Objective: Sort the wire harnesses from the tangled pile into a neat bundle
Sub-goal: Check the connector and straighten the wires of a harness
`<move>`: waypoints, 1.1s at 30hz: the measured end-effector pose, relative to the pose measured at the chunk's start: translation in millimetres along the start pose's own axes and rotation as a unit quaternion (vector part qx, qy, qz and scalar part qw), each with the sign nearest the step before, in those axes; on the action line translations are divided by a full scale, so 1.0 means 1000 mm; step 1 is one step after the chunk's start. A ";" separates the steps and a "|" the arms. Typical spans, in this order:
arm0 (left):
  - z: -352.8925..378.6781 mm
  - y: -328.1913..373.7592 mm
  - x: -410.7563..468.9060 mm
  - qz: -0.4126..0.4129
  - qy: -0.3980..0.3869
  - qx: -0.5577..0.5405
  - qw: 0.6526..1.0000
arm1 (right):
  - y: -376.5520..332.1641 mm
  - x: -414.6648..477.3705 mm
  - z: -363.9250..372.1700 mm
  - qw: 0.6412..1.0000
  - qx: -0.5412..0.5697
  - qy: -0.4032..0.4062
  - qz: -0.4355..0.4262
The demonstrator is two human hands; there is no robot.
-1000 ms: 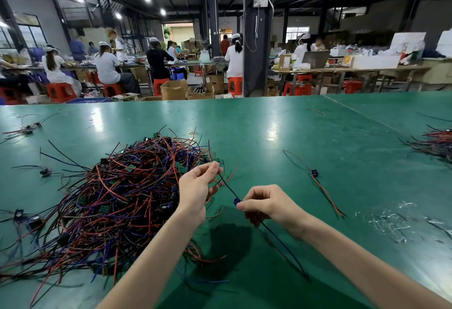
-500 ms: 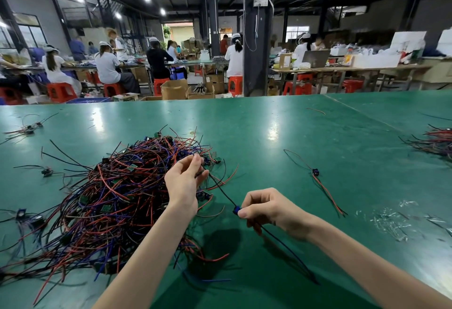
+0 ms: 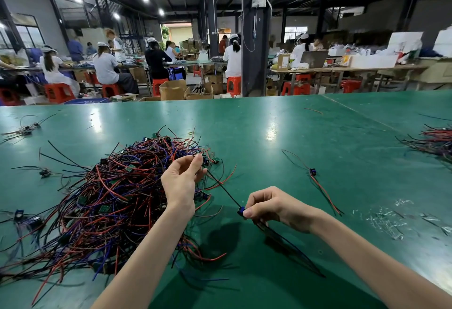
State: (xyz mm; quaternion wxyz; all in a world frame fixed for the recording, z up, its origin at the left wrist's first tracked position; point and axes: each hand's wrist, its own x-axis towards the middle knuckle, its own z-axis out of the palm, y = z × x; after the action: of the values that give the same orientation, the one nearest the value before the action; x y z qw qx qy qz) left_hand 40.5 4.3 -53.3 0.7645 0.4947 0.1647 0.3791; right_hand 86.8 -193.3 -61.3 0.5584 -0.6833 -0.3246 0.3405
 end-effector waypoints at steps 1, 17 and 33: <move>0.000 -0.001 0.000 -0.002 -0.001 0.000 1.000 | 0.001 0.000 -0.001 1.000 0.001 0.001 0.004; 0.000 -0.022 0.006 -0.184 -0.102 0.027 0.977 | -0.032 -0.019 -0.085 0.990 0.034 0.136 -0.008; -0.005 -0.058 -0.001 -0.086 -0.173 0.311 0.931 | 0.036 0.011 -0.196 0.830 -0.237 0.456 0.215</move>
State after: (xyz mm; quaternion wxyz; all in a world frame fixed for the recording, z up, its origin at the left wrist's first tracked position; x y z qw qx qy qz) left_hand 60.9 -6.2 -107.3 0.6186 0.7497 0.1811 0.1501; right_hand 257.6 -296.4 -69.8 0.3763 -0.9249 0.0515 0.0146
